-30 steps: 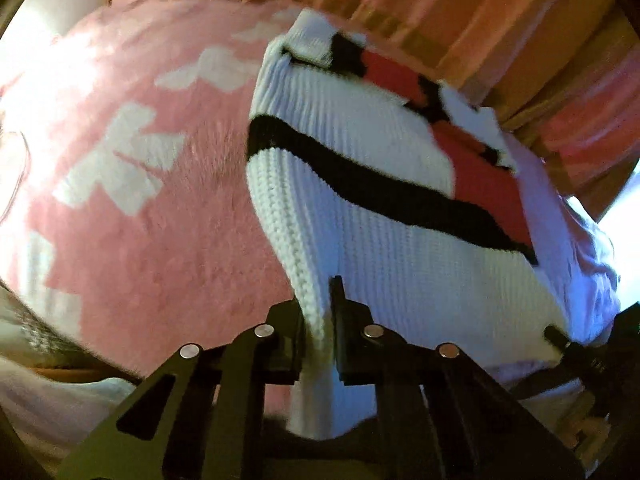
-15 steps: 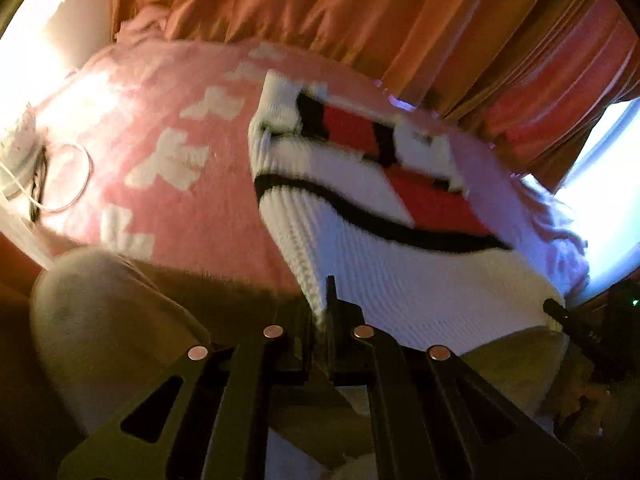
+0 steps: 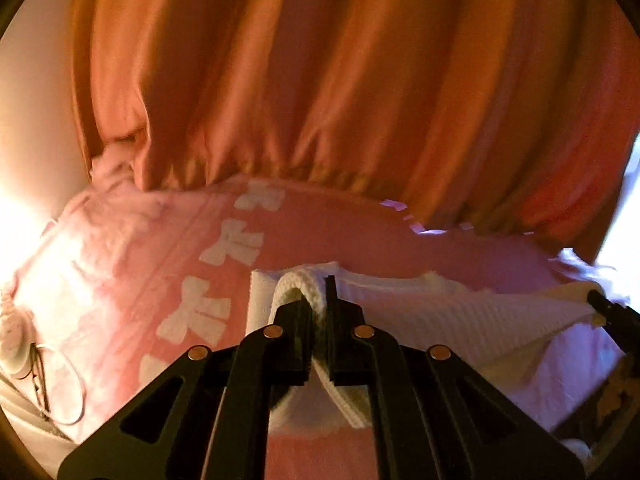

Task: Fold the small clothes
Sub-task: 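Grasp the sweater hem with the left gripper while the right gripper grasps the hem too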

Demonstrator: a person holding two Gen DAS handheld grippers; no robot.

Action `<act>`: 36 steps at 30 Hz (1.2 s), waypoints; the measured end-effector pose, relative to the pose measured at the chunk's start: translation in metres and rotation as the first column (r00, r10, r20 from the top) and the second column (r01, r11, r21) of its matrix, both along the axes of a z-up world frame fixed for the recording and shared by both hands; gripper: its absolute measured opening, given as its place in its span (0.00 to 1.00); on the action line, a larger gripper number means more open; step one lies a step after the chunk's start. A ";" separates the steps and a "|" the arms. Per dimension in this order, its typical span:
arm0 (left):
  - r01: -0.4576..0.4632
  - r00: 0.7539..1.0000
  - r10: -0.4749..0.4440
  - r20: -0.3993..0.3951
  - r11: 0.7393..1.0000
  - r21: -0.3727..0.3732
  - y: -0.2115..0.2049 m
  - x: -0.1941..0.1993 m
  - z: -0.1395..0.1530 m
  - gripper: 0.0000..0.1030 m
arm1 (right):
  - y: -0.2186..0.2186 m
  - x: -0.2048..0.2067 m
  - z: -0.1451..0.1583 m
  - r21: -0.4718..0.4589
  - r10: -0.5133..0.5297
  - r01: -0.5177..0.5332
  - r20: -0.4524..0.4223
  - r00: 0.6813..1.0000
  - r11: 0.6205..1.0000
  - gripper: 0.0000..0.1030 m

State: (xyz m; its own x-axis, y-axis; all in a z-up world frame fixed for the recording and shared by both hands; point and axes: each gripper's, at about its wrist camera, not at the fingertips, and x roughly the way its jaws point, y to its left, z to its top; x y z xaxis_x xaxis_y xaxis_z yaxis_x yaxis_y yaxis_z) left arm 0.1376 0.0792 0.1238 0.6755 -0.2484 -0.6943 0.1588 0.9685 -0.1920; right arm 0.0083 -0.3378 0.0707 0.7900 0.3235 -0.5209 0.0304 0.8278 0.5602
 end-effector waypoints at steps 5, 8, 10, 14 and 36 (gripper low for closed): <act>-0.061 0.986 0.072 -0.150 0.995 0.074 -0.016 0.077 -0.083 0.04 | -0.006 0.086 -0.074 0.021 -0.026 0.030 -0.153 0.988 0.999 0.11; -0.077 0.972 0.092 -0.215 0.994 0.079 -0.014 0.098 -0.119 0.06 | -0.005 0.113 -0.105 0.029 -0.017 0.023 -0.203 0.979 0.999 0.18; -0.081 0.968 0.098 -0.233 0.993 0.082 -0.013 0.108 -0.130 0.08 | -0.008 0.118 -0.106 0.027 -0.037 0.043 -0.187 0.982 0.999 0.24; -0.173 0.957 0.162 -0.241 0.984 -0.026 0.011 0.123 -0.127 0.19 | -0.024 0.109 -0.075 0.051 -0.083 0.086 -0.058 0.995 0.995 0.54; -0.002 0.970 0.083 -0.229 0.943 0.334 -0.021 0.098 -0.155 0.22 | 0.013 0.103 -0.133 -0.374 -0.038 -0.111 -0.369 0.929 0.921 0.07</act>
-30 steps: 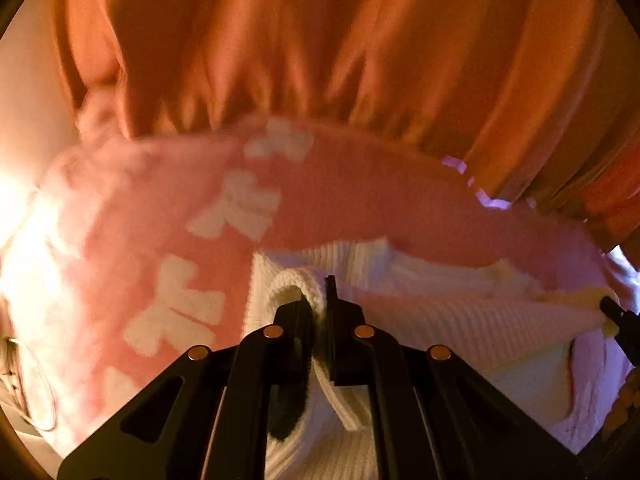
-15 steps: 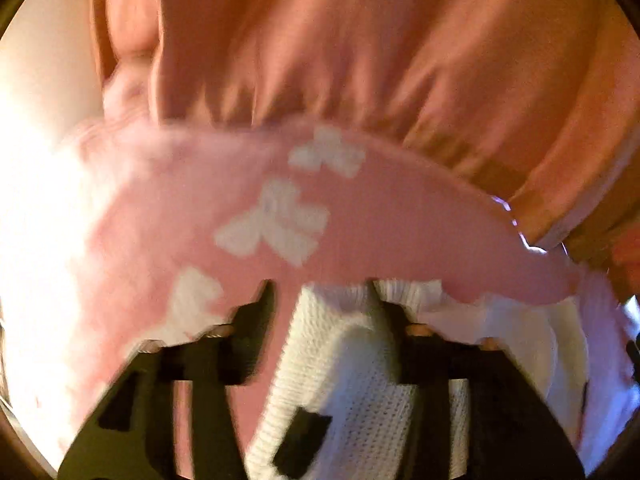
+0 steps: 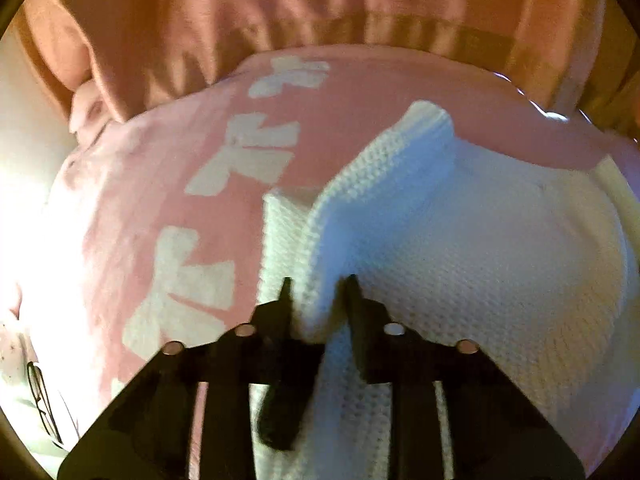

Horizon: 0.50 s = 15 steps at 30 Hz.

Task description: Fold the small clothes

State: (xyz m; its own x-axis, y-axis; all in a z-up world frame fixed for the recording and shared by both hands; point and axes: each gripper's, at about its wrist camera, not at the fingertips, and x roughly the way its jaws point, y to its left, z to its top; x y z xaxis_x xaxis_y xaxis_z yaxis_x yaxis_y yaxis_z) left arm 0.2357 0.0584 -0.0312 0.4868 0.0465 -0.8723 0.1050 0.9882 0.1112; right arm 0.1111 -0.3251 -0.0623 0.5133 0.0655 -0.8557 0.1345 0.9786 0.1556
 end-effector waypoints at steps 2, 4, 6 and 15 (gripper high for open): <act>-0.047 0.999 0.047 0.012 0.999 -0.016 0.013 0.003 0.004 0.22 | -0.019 -0.012 0.019 0.081 -0.057 0.052 0.060 0.997 0.995 0.07; -0.097 0.995 0.097 0.023 0.995 -0.006 0.025 0.006 0.004 0.26 | -0.033 -0.017 0.019 0.072 -0.103 0.100 0.041 0.994 0.992 0.08; -0.122 0.992 0.122 0.011 0.993 -0.007 0.033 0.011 0.004 0.28 | -0.042 -0.015 0.002 0.034 -0.131 0.133 -0.047 0.990 0.991 0.10; -0.031 0.989 0.064 0.131 0.971 -0.238 0.019 -0.008 0.054 0.54 | 0.054 -0.023 0.064 0.100 0.147 -0.168 0.194 0.970 0.981 0.31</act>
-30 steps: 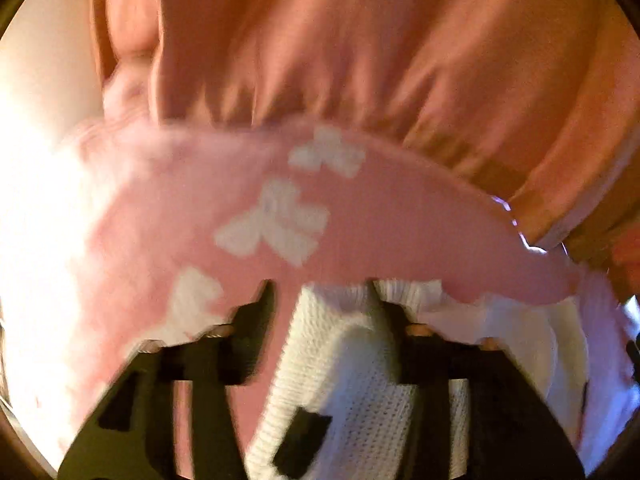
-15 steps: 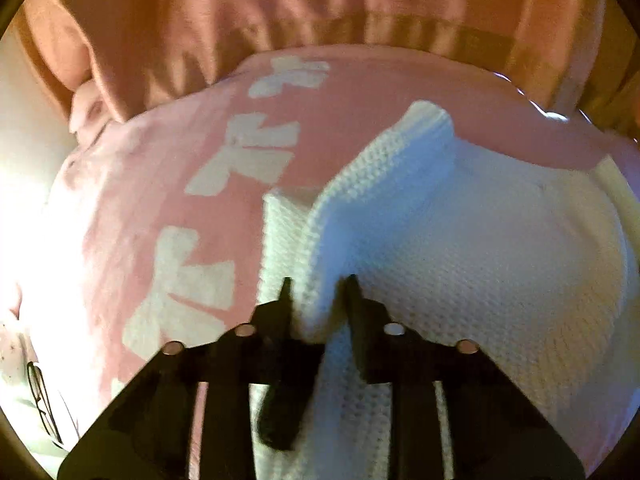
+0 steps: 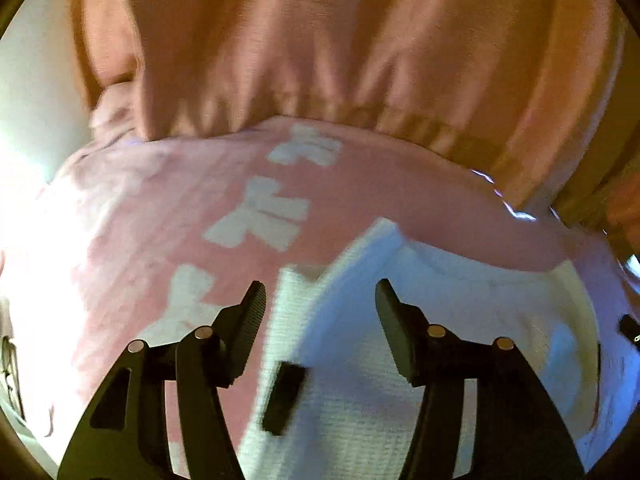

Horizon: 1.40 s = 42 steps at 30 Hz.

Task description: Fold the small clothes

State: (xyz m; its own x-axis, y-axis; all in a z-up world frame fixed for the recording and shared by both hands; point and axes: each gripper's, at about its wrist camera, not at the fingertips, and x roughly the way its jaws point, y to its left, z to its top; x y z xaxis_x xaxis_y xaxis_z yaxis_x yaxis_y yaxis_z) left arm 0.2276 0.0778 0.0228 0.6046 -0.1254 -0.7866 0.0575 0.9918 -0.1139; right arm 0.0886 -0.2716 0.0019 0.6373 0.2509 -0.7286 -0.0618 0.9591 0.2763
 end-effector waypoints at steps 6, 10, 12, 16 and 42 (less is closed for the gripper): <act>0.089 0.985 -0.067 -0.157 0.987 0.133 -0.035 0.025 -0.051 0.53 | 0.078 0.050 -0.060 -0.122 0.161 -0.187 -0.192 0.968 0.975 0.28; 0.022 0.994 0.002 -0.111 0.977 0.214 -0.027 0.039 -0.060 0.55 | 0.074 0.069 -0.064 -0.147 0.129 -0.153 -0.161 0.978 0.977 0.14; -0.032 0.992 0.059 -0.115 0.973 0.227 -0.013 0.048 -0.062 0.55 | 0.050 0.075 -0.049 -0.115 0.000 -0.011 -0.096 0.995 0.993 0.18; -0.128 0.983 0.125 -0.136 0.992 -0.017 0.020 0.048 -0.038 0.53 | 0.050 0.080 -0.034 0.064 0.112 -0.104 -0.129 0.985 0.993 0.28; 0.003 0.995 0.004 -0.101 0.998 0.065 -0.012 0.019 -0.019 0.65 | -0.008 0.037 -0.017 -0.314 -0.159 0.123 -0.091 0.983 0.941 0.46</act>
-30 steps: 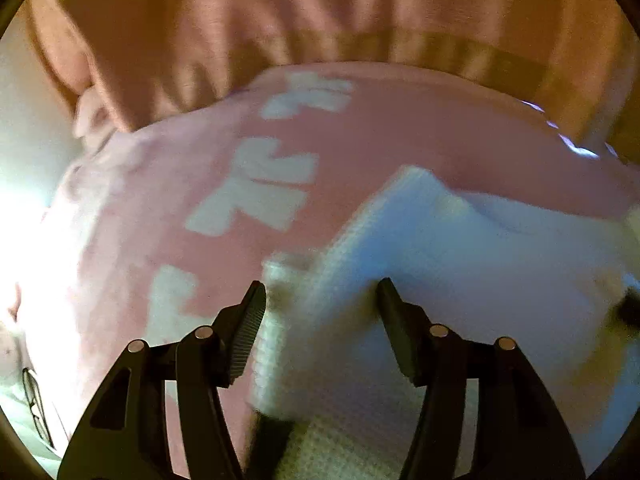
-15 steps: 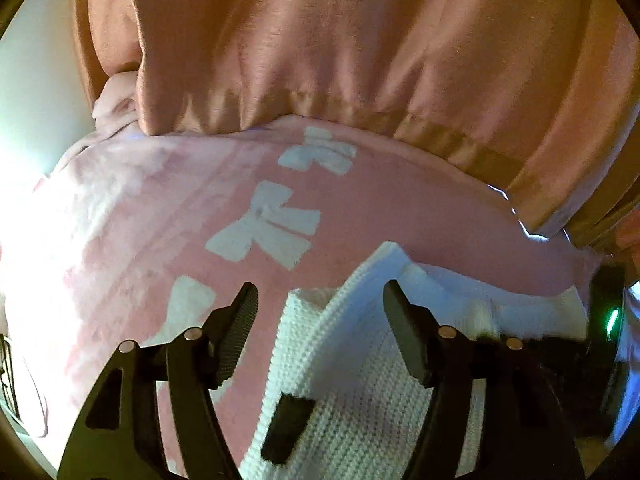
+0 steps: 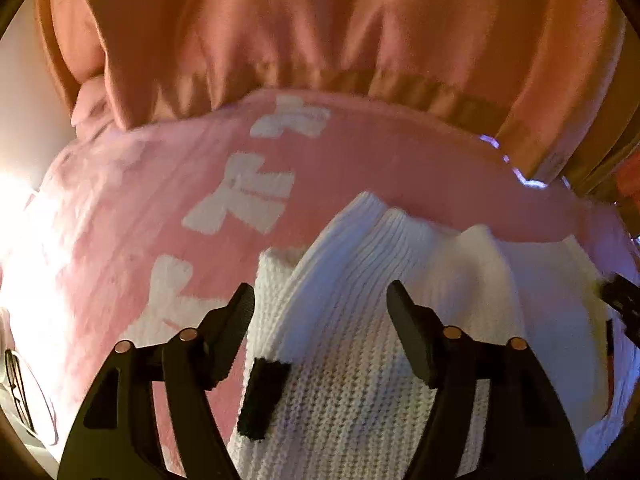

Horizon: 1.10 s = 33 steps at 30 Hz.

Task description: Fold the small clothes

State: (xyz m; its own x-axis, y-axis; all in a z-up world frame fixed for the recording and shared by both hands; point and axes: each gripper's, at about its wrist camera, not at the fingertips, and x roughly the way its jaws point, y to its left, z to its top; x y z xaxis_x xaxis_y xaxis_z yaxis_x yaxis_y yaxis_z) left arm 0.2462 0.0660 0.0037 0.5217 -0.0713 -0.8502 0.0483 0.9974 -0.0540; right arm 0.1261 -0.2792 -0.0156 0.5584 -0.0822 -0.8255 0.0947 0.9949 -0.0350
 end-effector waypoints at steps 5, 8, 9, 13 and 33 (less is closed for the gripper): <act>-0.045 0.994 0.044 -0.101 0.999 -0.013 0.014 -0.001 -0.025 0.65 | -0.078 -0.041 -0.044 0.231 -0.066 0.100 -0.149 0.987 0.968 0.43; -0.024 0.994 0.023 -0.106 1.000 -0.010 0.011 -0.010 -0.029 0.65 | -0.077 -0.053 -0.044 0.234 -0.023 0.050 -0.118 0.993 0.971 0.43; -0.020 0.994 0.020 -0.103 1.000 0.002 0.009 -0.012 -0.029 0.65 | -0.075 -0.057 -0.043 0.216 -0.011 0.035 -0.107 0.994 0.976 0.43; -0.024 0.994 0.028 -0.109 0.999 0.044 -0.001 -0.018 -0.038 0.59 | -0.055 -0.054 -0.040 0.209 0.019 -0.002 -0.084 0.996 0.978 0.15; 0.016 1.000 -0.016 -0.001 0.999 0.050 -0.014 -0.020 -0.004 0.49 | -0.048 -0.032 -0.002 0.192 -0.048 0.040 0.036 0.998 0.981 0.34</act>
